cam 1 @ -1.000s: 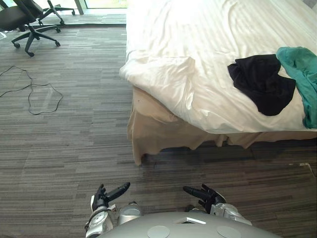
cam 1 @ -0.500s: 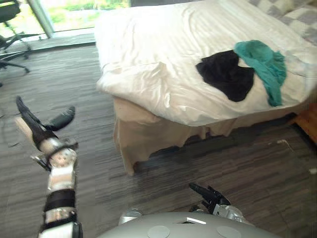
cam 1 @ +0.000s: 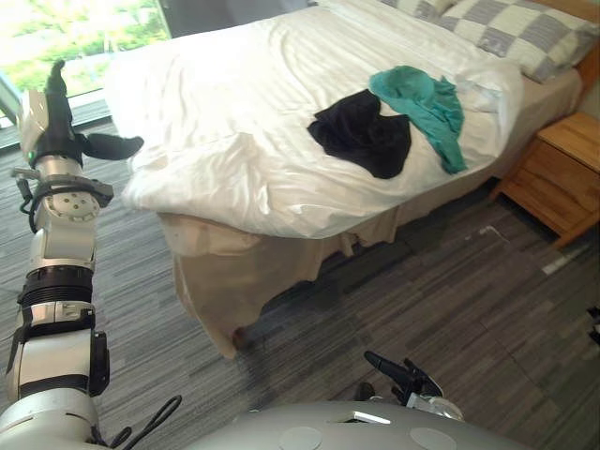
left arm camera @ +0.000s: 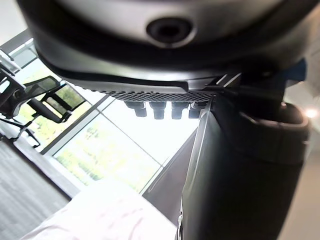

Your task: Tidy up the quilt and then pick up the clothes from the bed and put them into the laundry hamper

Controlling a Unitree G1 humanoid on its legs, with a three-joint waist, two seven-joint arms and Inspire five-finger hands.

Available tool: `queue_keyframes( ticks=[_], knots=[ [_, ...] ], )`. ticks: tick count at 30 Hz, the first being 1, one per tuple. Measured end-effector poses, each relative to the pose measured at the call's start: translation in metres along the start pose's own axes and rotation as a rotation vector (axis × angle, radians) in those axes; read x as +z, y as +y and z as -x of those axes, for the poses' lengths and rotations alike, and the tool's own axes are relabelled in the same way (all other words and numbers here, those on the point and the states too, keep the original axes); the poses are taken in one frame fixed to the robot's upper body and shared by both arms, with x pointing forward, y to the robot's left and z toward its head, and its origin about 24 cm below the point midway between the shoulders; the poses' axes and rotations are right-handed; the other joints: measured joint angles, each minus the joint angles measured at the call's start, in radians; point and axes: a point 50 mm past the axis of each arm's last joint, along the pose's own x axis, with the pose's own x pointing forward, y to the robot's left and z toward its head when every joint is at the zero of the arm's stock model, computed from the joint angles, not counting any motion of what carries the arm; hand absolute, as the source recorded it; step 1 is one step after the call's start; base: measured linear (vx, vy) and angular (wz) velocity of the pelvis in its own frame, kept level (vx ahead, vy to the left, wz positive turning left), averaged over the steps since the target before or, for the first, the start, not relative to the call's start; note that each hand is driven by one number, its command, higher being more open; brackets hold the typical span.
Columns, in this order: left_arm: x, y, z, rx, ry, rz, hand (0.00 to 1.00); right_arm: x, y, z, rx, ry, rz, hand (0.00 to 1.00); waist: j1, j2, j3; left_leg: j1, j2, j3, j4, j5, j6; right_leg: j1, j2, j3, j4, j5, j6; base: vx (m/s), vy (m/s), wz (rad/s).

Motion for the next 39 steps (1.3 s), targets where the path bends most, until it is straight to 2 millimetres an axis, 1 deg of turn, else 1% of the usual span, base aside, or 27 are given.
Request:
queue_keyframes(
  ticks=[1,2,3,4,5,6,8,9,11,12,13,15,16,18,20,21,22,23,24,28,30,32,34,36,37,38,39],
  knots=[
    [-0.002,-0.001,0.0,-0.007,0.015,-0.006,1.0,0.002,0.002,-0.001,0.004,-0.001,0.014,1.0,-0.001,-0.01,0.008,-0.047,0.024,-0.037,0.107,-0.017,0.029,0.001,0.002,0.009,0.01,-0.003,-0.004,0.0,-0.04,-0.47],
    [-0.003,-0.006,0.001,-0.026,0.032,-0.021,1.0,0.008,0.006,-0.003,0.013,0.004,0.032,1.0,-0.009,-0.03,0.038,-0.15,0.052,-0.143,0.309,-0.06,0.052,0.007,-0.005,0.036,0.028,-0.012,-0.02,-0.04,0.01,-0.39],
    [-0.002,-0.014,0.003,-0.061,0.033,-0.046,1.0,0.013,0.002,-0.003,-0.002,0.009,0.055,1.0,-0.008,-0.026,0.06,-0.197,0.02,-0.228,0.308,-0.103,0.022,-0.005,-0.012,0.054,0.038,-0.008,-0.024,-0.08,0.061,-0.41],
    [0.0,-0.018,0.003,-0.075,0.031,-0.058,1.0,0.016,0.0,-0.003,-0.015,0.006,0.063,1.0,-0.009,-0.018,0.063,-0.215,0.002,-0.241,0.25,-0.096,0.023,-0.025,-0.013,0.057,0.049,-0.007,-0.02,-0.12,0.11,-0.63],
    [0.006,-0.022,0.001,-0.088,0.025,-0.061,1.0,0.022,-0.006,-0.002,-0.04,-0.011,0.07,1.0,0.005,0.014,0.076,-0.228,-0.01,-0.223,0.105,-0.009,0.019,-0.082,-0.007,0.085,0.089,-0.015,-0.005,-0.08,0.123,-0.7],
    [0.011,-0.022,-0.001,-0.072,0.028,-0.046,1.0,0.027,-0.003,-0.003,-0.047,-0.022,0.072,1.0,0.013,-0.003,0.078,-0.221,-0.032,-0.17,0.057,0.019,0.029,-0.135,-0.043,0.097,0.13,-0.018,0.002,-0.03,0.141,-0.63],
    [0.021,-0.022,-0.007,-0.059,0.015,-0.018,1.0,0.029,0.0,-0.003,-0.042,-0.032,0.055,1.0,0.002,-0.018,0.094,-0.223,-0.066,-0.153,0.023,0.037,0.04,-0.187,-0.082,0.099,0.188,-0.026,0.012,0.02,0.114,-0.2],
    [0.027,-0.025,-0.009,-0.063,0.017,-0.003,1.0,0.033,0.002,-0.003,-0.039,-0.052,0.039,1.0,-0.014,-0.02,0.112,-0.218,-0.083,-0.146,0.024,0.039,0.043,-0.207,-0.109,0.106,0.242,-0.045,0.019,0.01,0.121,-0.02],
    [0.037,-0.032,-0.01,-0.079,0.017,0.009,1.0,0.039,0.003,-0.003,-0.046,-0.087,0.043,1.0,-0.017,-0.018,0.118,-0.216,-0.112,-0.118,0.024,0.039,0.043,-0.256,-0.15,0.134,0.319,-0.072,0.026,0.01,0.117,-0.11],
    [0.046,-0.033,-0.013,-0.075,0.007,0.028,1.0,0.046,0.007,-0.004,-0.039,-0.113,0.055,1.0,-0.014,-0.011,0.137,-0.217,-0.125,-0.103,0.024,0.039,0.044,-0.274,-0.164,0.145,0.339,-0.076,0.026,0.0,0.075,-0.15],
    [0.051,-0.031,-0.015,-0.069,0.004,0.034,1.0,0.051,0.009,-0.004,-0.034,-0.128,0.062,1.0,-0.014,-0.008,0.149,-0.222,-0.13,-0.097,0.024,0.039,0.046,-0.284,-0.171,0.151,0.346,-0.078,0.028,-0.06,0.063,-0.09],
    [0.074,-0.019,-0.026,-0.029,-0.012,0.066,1.0,0.07,0.016,-0.005,-0.029,-0.187,0.081,1.0,-0.015,-0.001,0.198,-0.274,-0.145,-0.08,0.023,0.035,0.062,-0.348,-0.195,0.153,0.356,-0.088,0.034,-0.13,0.04,-0.02],
    [0.078,-0.016,-0.028,-0.018,-0.01,0.072,1.0,0.074,0.016,-0.005,-0.033,-0.199,0.08,1.0,-0.012,-0.001,0.208,-0.293,-0.146,-0.073,0.024,0.035,0.063,-0.365,-0.203,0.137,0.354,-0.087,0.036,-0.12,0.015,-0.14],
    [0.082,-0.011,-0.033,-0.002,0.029,0.089,1.0,0.082,0.017,-0.004,-0.039,-0.227,0.07,1.0,-0.006,-0.002,0.236,-0.337,-0.144,-0.061,0.023,0.034,0.064,-0.402,-0.22,0.093,0.334,-0.061,0.045,-0.05,0.006,-0.2],
    [0.083,-0.013,-0.038,-0.027,0.098,0.124,1.0,0.093,0.024,-0.003,-0.031,-0.281,0.041,1.0,-0.018,-0.005,0.272,-0.391,-0.141,-0.061,0.027,0.049,0.079,-0.435,-0.217,0.075,0.298,-0.007,0.035,-0.01,-0.009,0.0],
    [0.086,-0.014,-0.04,-0.044,0.111,0.131,1.0,0.097,0.024,-0.002,-0.034,-0.301,0.035,1.0,-0.018,-0.005,0.284,-0.417,-0.14,-0.062,0.033,0.054,0.08,-0.454,-0.215,0.073,0.292,0.005,0.029,0.01,-0.02,0.1],
    [0.091,-0.019,-0.04,-0.086,0.138,0.136,1.0,0.108,0.028,0.0,-0.023,-0.346,0.013,1.0,-0.018,-0.007,0.313,-0.467,-0.13,-0.063,0.06,0.055,0.082,-0.485,-0.208,0.07,0.276,0.026,0.018,0.02,-0.011,0.07],
    [0.092,-0.019,-0.04,-0.092,0.14,0.14,1.0,0.11,0.029,0.0,-0.02,-0.352,0.007,1.0,-0.017,-0.009,0.318,-0.474,-0.128,-0.063,0.064,0.055,0.082,-0.489,-0.206,0.07,0.275,0.028,0.015,0.03,-0.014,0.07],
    [0.096,-0.021,-0.04,-0.103,0.144,0.157,0.0,0.116,0.031,0.002,-0.014,-0.375,-0.014,1.0,-0.014,-0.01,0.341,-0.489,-0.122,-0.062,0.077,0.055,0.082,-0.494,-0.202,0.068,0.267,0.032,0.014,0.03,-0.012,0.04],
    [0.106,-0.007,-0.043,-0.043,0.128,0.166,0.0,0.141,0.041,0.007,0.011,-0.464,-0.043,1.0,-0.01,-0.006,0.356,-0.527,-0.114,-0.054,0.086,0.054,0.081,-0.532,-0.197,0.072,0.269,0.032,0.014,0.0,-0.016,-0.02],
    [0.107,-0.002,-0.044,0.024,0.136,0.179,0.0,0.166,0.055,0.014,0.059,-0.541,-0.058,1.0,-0.012,0.007,0.374,-0.543,-0.107,-0.051,0.09,0.047,0.08,-0.547,-0.192,0.077,0.271,0.032,0.014,-0.04,-0.032,-0.07],
    [0.108,0.0,-0.044,0.077,0.134,0.18,0.0,0.177,0.063,0.018,0.084,-0.578,-0.054,1.0,-0.011,0.012,0.386,-0.543,-0.103,-0.052,0.087,0.043,0.08,-0.547,-0.188,0.077,0.272,0.031,0.014,-0.07,-0.036,-0.02],
    [0.108,0.001,-0.043,0.115,0.13,0.171,0.0,0.178,0.065,0.019,0.096,-0.583,-0.051,1.0,-0.01,0.009,0.389,-0.54,-0.106,-0.058,0.07,0.044,0.078,-0.547,-0.188,0.077,0.281,0.026,0.01,-0.03,-0.029,0.08],
    [0.109,0.002,-0.041,0.147,0.098,0.137,0.0,0.171,0.064,0.017,0.108,-0.572,-0.052,1.0,-0.016,-0.006,0.397,-0.53,-0.115,-0.094,0.043,0.057,0.079,-0.548,-0.186,0.089,0.339,-0.01,0.006,0.02,-0.056,0.34],
    [0.112,0.002,-0.041,0.149,0.078,0.125,0.0,0.167,0.061,0.016,0.105,-0.566,-0.055,1.0,-0.017,-0.009,0.398,-0.526,-0.119,-0.11,0.033,0.066,0.078,-0.547,-0.184,0.124,0.361,-0.026,0.007,0.09,-0.027,0.78],
    [0.117,-0.002,-0.039,0.138,0.025,0.115,0.0,0.155,0.055,0.014,0.094,-0.542,-0.057,1.0,-0.025,-0.016,0.398,-0.513,-0.139,-0.151,0.013,0.092,0.075,-0.545,-0.178,0.225,0.41,-0.076,0.009,0.16,-0.017,1.11],
    [0.12,-0.005,-0.037,0.12,-0.021,0.12,0.0,0.145,0.049,0.012,0.088,-0.515,-0.059,1.0,-0.037,-0.025,0.397,-0.497,-0.155,-0.195,-0.003,0.115,0.069,-0.536,-0.171,0.293,0.455,-0.133,0.005,0.17,-0.048,1.2]
  ],
)
